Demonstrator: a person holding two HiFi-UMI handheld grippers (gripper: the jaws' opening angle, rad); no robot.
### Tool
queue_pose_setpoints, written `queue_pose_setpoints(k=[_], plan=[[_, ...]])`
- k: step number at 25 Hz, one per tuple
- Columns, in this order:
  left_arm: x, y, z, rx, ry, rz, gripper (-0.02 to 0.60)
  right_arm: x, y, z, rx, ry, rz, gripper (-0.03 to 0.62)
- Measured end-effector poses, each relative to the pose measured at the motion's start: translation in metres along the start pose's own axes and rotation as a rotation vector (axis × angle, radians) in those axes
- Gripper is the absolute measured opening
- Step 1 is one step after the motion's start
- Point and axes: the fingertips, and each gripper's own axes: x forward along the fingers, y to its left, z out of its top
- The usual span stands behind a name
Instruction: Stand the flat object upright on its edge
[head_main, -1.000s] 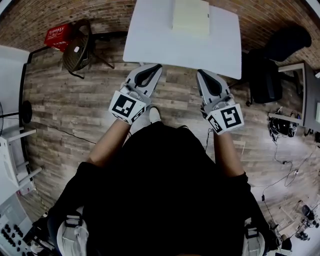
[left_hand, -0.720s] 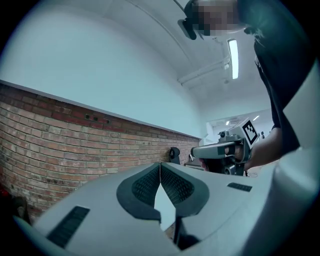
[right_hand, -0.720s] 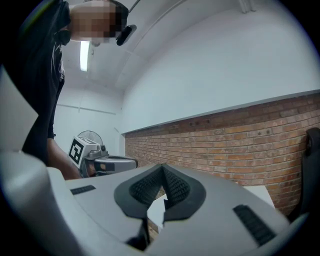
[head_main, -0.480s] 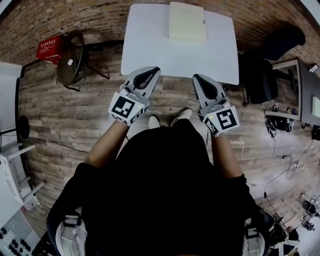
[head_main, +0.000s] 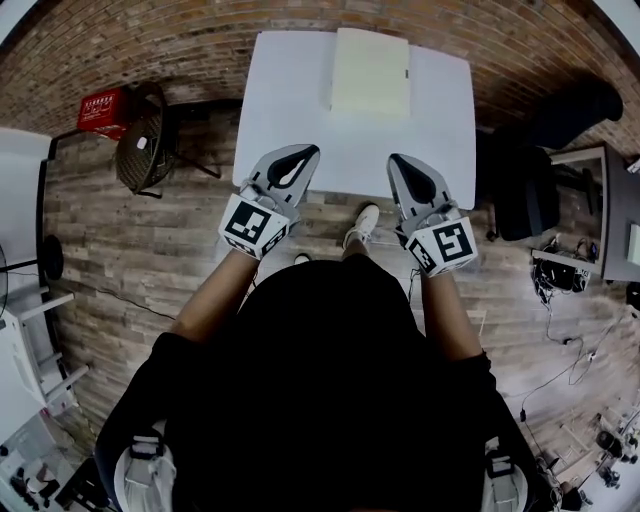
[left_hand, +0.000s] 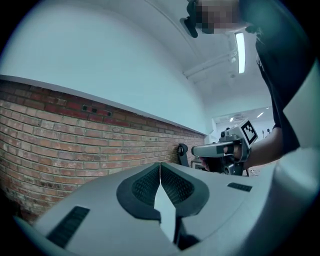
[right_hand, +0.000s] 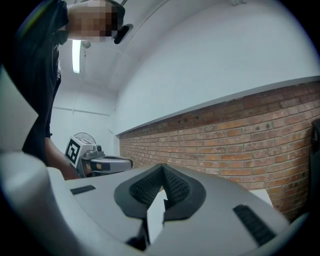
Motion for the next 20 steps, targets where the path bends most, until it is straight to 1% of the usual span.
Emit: queue_pose_setpoints(k=[5,11,16,20], plan=[[0.066,0.019,0.006,-0.009,0.012,0.042,0.020,0.023,-0.069,0.005,0.006,0.004,0.029,0.008],[0.134,0.039,0.009,-0.021,0.029,0.096,0.021,0.046,-0.137,-0.001,0.022,0.039,0.073,0.008],[0.167,0.055,0.008,-0.012,0.056,0.143,0.021,0.061,-0.177,-0.011,0.067,0.059,0.096,0.008],[0.187,0.072,0.001,-0.033,0.077,0.174,0.021,0.078,-0.203,-0.021,0.081,0.082,0.092,0.008]])
